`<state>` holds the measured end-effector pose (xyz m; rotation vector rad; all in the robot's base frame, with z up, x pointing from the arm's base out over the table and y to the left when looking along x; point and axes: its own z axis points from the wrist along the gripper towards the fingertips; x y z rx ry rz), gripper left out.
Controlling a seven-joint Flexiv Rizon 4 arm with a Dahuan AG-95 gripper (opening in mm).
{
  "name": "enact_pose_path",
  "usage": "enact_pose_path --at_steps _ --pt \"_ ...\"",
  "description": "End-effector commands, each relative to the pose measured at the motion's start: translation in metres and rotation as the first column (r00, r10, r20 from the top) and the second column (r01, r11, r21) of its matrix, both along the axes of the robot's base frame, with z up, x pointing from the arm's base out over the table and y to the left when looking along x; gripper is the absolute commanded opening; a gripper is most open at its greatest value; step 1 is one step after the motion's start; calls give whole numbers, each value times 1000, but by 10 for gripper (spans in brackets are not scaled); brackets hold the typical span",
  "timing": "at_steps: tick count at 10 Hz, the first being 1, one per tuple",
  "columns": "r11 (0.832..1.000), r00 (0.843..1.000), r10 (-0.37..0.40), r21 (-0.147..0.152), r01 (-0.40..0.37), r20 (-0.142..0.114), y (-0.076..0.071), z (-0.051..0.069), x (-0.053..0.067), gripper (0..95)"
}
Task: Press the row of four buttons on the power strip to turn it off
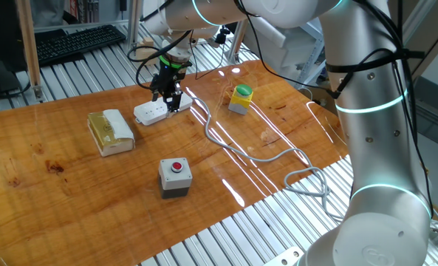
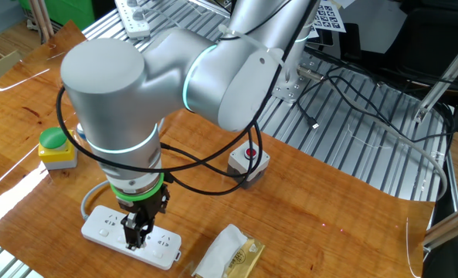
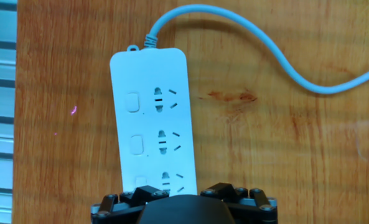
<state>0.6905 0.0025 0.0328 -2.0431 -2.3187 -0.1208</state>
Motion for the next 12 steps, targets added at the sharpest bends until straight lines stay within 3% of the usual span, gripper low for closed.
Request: enact_pose_path --at_steps 1,12 --pt "1000 1000 5 0 -5 1 0 -1 0 760" --pt "1000 1000 9 -17 -9 1 -3 -7 -3 760"
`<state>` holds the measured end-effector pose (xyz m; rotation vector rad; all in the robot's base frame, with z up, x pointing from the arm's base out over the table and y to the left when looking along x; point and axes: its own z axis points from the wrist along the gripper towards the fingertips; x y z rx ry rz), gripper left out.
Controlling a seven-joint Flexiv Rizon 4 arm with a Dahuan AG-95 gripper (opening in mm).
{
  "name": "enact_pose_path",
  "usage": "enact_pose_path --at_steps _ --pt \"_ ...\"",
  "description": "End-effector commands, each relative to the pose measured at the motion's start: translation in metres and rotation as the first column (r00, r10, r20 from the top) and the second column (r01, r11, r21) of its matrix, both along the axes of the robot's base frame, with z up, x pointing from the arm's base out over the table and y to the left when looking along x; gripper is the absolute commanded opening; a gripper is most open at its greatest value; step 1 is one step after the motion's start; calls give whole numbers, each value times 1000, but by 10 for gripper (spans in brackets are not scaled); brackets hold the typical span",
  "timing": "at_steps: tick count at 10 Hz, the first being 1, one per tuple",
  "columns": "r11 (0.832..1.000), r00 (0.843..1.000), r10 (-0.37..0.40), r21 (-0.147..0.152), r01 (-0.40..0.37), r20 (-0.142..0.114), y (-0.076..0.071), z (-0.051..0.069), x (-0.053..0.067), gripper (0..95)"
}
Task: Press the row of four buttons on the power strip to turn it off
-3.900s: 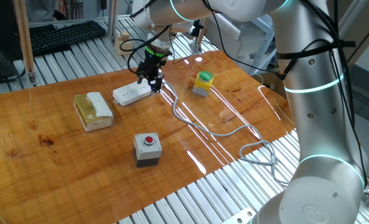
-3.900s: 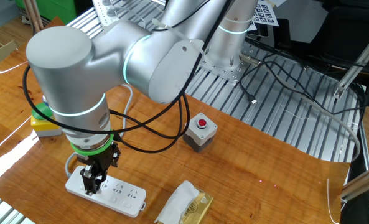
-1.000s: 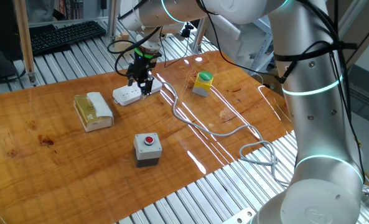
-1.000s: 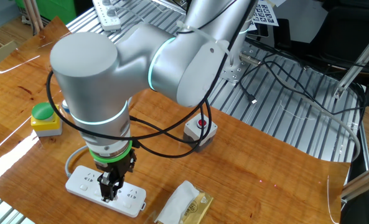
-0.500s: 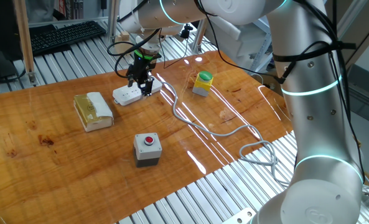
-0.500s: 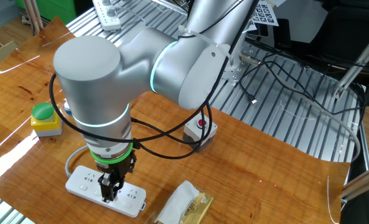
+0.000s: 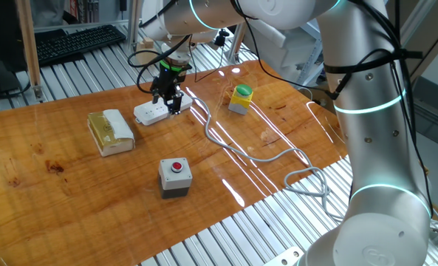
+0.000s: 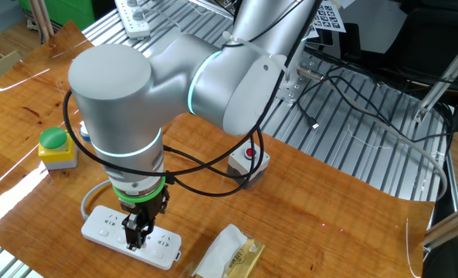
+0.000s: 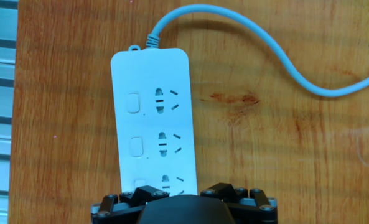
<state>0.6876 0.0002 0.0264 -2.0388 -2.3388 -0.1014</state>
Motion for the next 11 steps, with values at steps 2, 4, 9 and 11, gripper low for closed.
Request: enact_pose_path --at_steps 2,4,9,11 --pt "1000 1000 2 1 -2 2 -1 -1 0 760" --pt "1000 1000 -1 4 1 4 -1 -2 0 760" --pt "1000 1000 -10 14 9 19 -2 -10 1 760" --pt "1000 1000 -12 14 12 9 -1 -1 1 760"
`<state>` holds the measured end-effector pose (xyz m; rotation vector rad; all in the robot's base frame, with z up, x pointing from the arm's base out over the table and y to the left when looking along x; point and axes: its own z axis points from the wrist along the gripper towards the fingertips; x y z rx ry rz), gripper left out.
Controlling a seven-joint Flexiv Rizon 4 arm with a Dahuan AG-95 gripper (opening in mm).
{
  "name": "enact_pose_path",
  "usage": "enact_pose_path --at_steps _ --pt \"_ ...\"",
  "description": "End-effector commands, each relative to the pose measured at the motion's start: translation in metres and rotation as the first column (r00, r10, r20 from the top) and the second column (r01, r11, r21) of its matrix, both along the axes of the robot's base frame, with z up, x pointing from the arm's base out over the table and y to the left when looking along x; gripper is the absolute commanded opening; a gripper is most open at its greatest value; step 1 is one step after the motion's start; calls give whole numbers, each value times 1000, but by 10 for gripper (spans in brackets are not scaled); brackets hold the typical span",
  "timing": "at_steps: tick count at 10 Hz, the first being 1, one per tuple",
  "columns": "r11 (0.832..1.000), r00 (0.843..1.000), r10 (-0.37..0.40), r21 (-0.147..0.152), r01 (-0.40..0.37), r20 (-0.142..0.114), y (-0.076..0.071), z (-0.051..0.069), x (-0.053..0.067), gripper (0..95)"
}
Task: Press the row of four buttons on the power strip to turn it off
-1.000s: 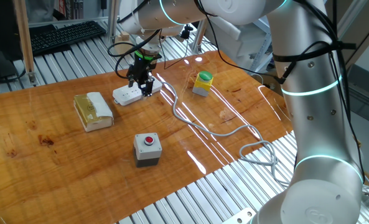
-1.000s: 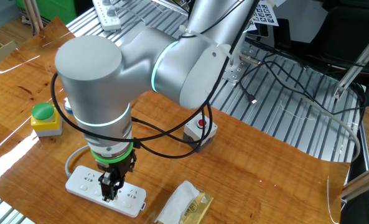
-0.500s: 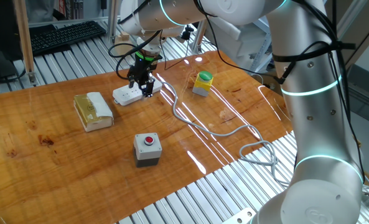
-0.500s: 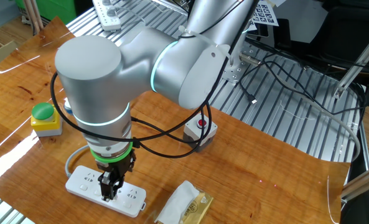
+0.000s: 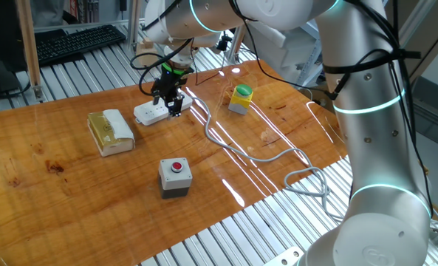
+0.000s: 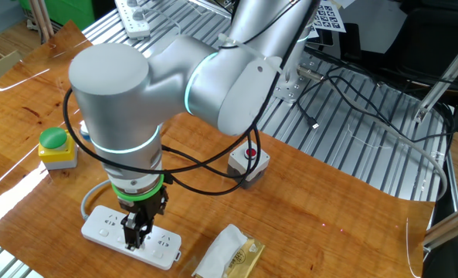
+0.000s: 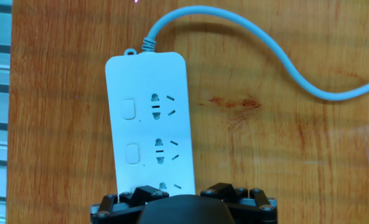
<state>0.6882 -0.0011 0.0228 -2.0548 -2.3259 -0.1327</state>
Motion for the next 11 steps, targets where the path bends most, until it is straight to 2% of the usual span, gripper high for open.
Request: enact_pose_path --at_steps 1,7,11 --pt "1000 1000 3 -1 -3 -9 2 4 0 760" --pt "1000 1000 -19 10 20 -13 22 14 -5 760" --pt "1000 1000 -20 9 20 -7 35 13 -8 760"
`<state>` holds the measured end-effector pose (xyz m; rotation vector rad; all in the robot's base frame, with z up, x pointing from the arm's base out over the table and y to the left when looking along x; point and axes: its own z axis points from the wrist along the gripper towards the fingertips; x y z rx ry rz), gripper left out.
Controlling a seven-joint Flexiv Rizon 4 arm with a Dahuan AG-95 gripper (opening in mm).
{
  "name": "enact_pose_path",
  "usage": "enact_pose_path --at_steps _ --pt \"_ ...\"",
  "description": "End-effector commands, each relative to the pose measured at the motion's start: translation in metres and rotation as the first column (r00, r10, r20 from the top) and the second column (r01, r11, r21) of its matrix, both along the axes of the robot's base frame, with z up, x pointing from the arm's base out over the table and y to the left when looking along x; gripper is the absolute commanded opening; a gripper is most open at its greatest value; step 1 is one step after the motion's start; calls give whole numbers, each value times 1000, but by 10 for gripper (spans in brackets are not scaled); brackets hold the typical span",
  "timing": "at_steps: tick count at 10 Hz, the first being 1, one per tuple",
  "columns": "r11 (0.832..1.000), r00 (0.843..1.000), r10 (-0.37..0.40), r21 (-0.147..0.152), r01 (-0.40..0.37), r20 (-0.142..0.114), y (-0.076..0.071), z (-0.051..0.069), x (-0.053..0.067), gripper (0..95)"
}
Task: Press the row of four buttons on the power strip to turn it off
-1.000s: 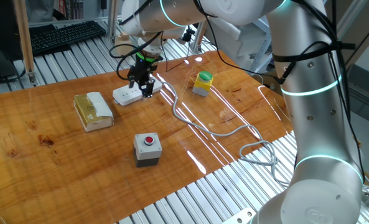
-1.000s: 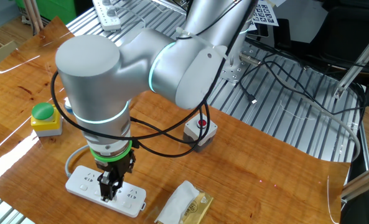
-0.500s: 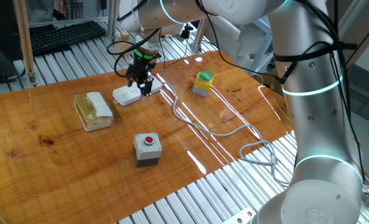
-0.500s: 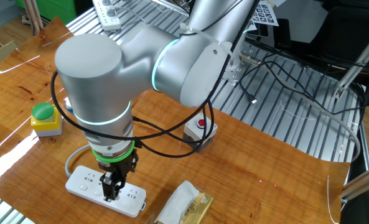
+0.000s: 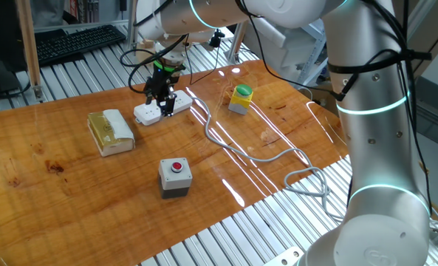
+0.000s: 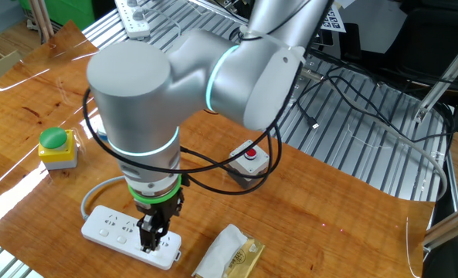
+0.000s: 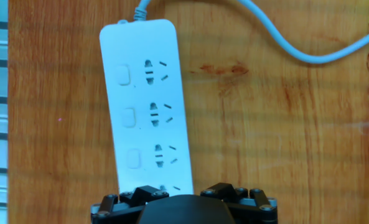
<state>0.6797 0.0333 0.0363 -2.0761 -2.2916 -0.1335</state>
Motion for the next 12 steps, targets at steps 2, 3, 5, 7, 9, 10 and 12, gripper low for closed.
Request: enact_pose_path --at_steps 2,3,5,7,9,10,12 --pt "1000 1000 15 -1 -15 8 2 -4 0 760" --pt "1000 1000 15 -1 -15 11 2 -6 0 760" --pt "1000 1000 17 -3 -17 17 2 -9 0 760" --pt "1000 1000 17 -3 -17 18 4 -9 0 760" --pt "1000 1000 14 -3 -14 19 5 -9 0 760" --pt "1000 1000 10 -3 -10 21 5 -9 0 760" --pt "1000 1000 8 -4 -8 24 5 -10 1 760"
